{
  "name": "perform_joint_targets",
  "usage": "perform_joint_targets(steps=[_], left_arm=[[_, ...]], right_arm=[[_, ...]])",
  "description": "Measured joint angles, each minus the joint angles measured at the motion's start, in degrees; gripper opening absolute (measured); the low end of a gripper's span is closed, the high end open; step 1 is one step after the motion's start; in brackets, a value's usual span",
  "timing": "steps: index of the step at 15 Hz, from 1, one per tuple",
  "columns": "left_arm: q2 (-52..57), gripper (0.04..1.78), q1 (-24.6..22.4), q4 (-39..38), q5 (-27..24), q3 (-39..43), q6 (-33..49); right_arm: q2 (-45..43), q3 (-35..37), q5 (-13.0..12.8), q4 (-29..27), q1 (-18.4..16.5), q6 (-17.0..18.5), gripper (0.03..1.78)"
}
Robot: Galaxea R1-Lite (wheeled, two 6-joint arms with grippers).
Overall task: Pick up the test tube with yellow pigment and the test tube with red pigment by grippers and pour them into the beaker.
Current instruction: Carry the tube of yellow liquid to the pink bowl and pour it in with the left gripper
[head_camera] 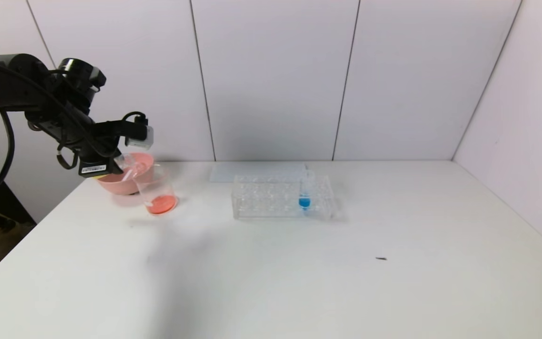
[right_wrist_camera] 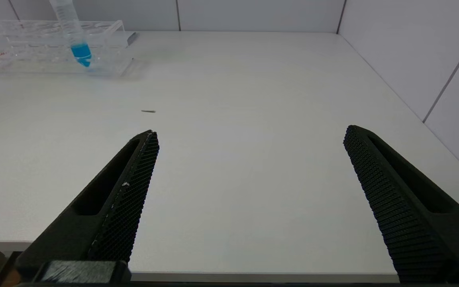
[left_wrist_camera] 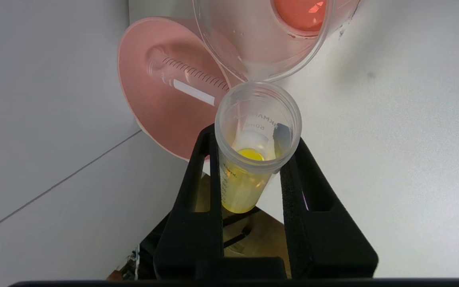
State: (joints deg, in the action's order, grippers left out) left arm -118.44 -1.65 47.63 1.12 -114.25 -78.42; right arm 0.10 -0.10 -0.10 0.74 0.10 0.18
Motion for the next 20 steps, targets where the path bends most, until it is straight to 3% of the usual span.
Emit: perform_joint_targets(steps=[20], left_arm=[[-0.74, 0.44, 2.94, -0.45, 11.61, 0.00, -4.02]], right_arm=[[0.00, 0.00, 0.00, 0.02, 0.00, 0.00, 1.70]])
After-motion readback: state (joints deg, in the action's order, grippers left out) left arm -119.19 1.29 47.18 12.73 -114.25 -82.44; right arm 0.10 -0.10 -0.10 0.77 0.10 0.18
